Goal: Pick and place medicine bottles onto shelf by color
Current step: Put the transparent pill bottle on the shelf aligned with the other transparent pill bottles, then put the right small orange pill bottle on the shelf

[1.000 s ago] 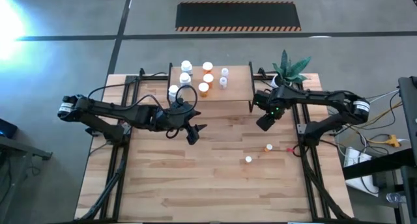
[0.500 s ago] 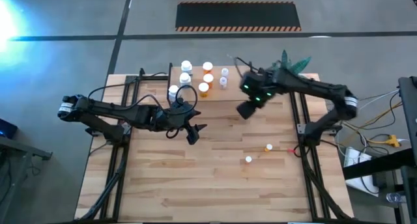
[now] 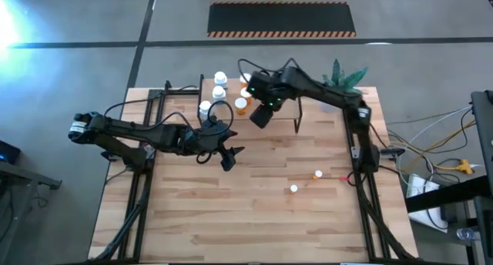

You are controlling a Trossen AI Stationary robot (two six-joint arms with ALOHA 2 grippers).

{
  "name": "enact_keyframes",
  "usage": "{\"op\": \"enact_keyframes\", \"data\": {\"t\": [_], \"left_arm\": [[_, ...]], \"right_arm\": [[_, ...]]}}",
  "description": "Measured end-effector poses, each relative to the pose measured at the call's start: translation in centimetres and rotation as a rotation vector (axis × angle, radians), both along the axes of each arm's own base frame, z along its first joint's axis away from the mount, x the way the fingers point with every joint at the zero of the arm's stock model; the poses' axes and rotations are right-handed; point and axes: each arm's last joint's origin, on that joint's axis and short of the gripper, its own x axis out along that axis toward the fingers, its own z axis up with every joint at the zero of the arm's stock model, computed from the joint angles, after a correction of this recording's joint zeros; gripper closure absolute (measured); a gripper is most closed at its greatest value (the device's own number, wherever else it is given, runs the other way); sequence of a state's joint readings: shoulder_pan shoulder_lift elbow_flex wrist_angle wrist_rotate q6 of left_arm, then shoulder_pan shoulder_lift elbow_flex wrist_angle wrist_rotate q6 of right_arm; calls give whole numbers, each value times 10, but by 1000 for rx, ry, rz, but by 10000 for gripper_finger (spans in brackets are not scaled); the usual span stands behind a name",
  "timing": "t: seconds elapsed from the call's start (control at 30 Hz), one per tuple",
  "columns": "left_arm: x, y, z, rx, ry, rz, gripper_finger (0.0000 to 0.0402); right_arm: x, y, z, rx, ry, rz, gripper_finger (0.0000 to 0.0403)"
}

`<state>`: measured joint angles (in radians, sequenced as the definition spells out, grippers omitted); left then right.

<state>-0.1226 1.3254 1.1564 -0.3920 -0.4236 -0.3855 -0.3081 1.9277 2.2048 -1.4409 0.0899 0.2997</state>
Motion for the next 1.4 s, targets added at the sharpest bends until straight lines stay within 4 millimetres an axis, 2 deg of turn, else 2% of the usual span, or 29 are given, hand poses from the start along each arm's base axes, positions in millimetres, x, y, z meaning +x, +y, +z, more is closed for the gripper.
{"op": "enact_keyframes", "data": {"t": [0.23,0.57,0.73,1.0,1.1,1.23,1.3,1.4], "left_arm": [[0,0,0,-1,-1,1,136],[0,0,0,-2,-1,1,136],[0,0,0,-1,-1,1,136],[0,0,0,-1,-1,1,136],[0,0,0,-1,-1,1,136],[0,0,0,-1,-1,0,136],[0,0,0,-1,-1,0,136],[0,0,0,-2,-1,1,136]], "right_arm": [[20,-7,-15,-5,85,19,270],[21,-16,-21,-27,105,24,259],[21,-19,-22,-53,109,30,225],[22,-23,-20,-151,115,36,145],[17,-22,-9,-182,95,48,128],[2,-15,17,-204,37,51,121],[-9,-4,34,-215,4,65,124],[-33,23,59,-220,-40,115,134]]}}
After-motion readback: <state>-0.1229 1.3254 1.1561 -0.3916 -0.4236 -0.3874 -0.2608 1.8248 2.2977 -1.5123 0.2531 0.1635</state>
